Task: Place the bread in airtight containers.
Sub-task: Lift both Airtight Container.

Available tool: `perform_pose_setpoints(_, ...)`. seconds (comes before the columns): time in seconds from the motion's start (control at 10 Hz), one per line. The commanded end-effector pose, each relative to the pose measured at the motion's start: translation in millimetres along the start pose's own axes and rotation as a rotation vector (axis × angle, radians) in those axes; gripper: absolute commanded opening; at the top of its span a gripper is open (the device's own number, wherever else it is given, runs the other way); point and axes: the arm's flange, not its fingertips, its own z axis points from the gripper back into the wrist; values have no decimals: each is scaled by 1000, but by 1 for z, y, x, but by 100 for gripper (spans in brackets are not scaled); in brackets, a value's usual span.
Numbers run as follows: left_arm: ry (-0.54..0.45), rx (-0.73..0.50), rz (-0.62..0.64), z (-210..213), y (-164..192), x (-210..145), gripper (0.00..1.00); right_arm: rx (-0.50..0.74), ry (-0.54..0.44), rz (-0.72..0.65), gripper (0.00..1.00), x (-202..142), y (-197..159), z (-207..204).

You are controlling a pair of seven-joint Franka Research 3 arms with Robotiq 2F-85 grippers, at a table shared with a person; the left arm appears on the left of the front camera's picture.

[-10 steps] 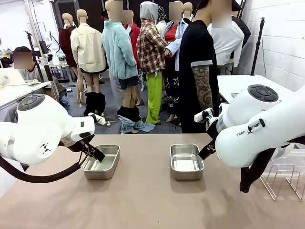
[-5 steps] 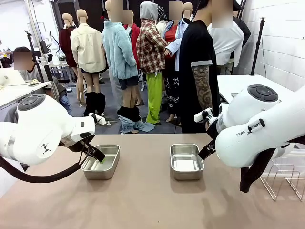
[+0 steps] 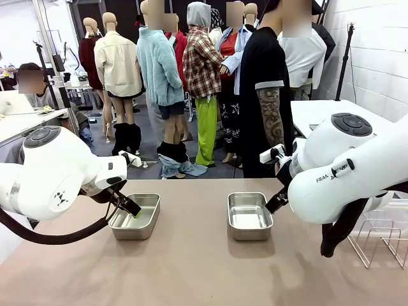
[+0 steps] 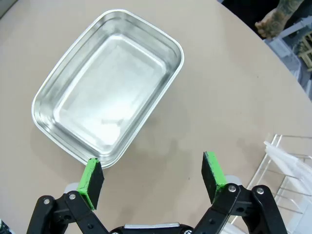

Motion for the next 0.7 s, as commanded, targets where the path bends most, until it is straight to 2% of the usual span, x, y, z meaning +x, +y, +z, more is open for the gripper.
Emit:
perform_pose_setpoints(0.0, -20, 5, -69, 12, -7, 13, 100, -22, -40, 21, 100, 10, 2, 16)
perform_pose_setpoints(0.2, -53, 33, -132, 47, -10, 37, 100, -79, -122, 61, 100, 24, -1, 56)
perform_pose_setpoints(0.3, -67, 71, -136, 69, 1, 44, 100, -125, -170, 55, 100, 24, -13, 85)
perform_pose_setpoints(0.4, -94, 78, -120, 95, 14, 45, 100, -183, -234, 9, 100, 16, -27, 126)
perform_pose_setpoints(0.6, -73, 162, -93, 120, 41, 39, 100, -311, -286, -79, 100, -3, -55, 179)
